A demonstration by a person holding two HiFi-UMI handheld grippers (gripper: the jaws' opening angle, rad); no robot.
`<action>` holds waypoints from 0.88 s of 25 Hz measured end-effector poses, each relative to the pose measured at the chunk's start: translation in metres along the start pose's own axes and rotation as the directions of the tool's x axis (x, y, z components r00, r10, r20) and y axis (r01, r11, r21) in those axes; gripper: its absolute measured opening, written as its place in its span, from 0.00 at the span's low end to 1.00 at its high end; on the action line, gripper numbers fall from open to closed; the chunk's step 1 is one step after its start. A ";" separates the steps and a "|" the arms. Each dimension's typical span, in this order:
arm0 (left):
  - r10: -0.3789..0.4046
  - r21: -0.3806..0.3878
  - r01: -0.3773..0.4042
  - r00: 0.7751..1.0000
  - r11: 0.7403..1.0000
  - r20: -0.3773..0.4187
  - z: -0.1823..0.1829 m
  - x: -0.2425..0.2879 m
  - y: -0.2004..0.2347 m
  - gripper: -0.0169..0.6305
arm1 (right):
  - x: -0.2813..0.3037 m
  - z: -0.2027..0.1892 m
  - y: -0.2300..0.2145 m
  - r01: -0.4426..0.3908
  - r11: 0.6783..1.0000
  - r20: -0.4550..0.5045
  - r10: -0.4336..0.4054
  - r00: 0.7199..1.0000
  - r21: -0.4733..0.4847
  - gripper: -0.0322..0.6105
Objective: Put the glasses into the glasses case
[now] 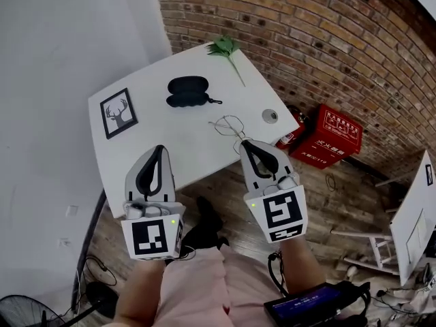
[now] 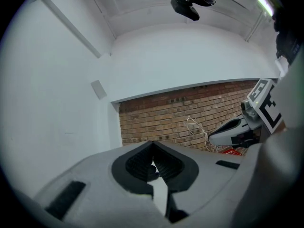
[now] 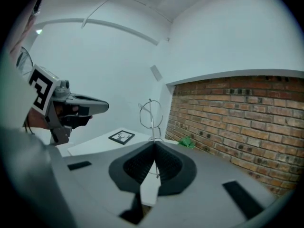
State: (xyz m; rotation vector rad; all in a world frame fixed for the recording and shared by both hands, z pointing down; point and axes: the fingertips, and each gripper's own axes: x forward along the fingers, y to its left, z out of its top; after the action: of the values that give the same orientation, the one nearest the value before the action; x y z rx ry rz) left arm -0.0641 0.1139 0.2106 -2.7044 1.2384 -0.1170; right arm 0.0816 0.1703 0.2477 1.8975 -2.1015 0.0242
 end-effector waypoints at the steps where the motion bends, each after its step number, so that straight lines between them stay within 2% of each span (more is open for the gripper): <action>1: 0.002 -0.013 -0.002 1.000 1.000 -0.014 -0.005 0.008 0.003 0.03 | 0.009 -0.001 -0.001 -0.008 1.000 -0.009 0.008 1.000 -0.002 0.06; 3: 0.004 -0.039 -0.005 0.999 0.999 -0.044 -0.018 0.024 0.009 0.03 | 0.029 -0.008 -0.004 -0.025 1.000 -0.025 0.025 0.999 -0.009 0.06; 11: -0.001 -0.063 -0.006 0.994 0.998 -0.112 -0.063 0.095 0.042 0.03 | 0.114 -0.034 -0.021 -0.072 0.997 -0.112 0.071 0.991 -0.009 0.06; 22: 0.043 -0.075 -0.053 0.991 0.996 -0.129 -0.084 0.152 0.102 0.03 | 0.204 -0.019 -0.025 -0.134 0.990 -0.144 0.125 0.982 -0.050 0.06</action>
State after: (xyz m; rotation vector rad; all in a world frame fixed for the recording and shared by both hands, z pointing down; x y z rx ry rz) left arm -0.0526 -0.0763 0.2755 -2.7698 1.3701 -0.2440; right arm 0.0941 -0.0267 0.3092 1.6718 -2.1025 0.1188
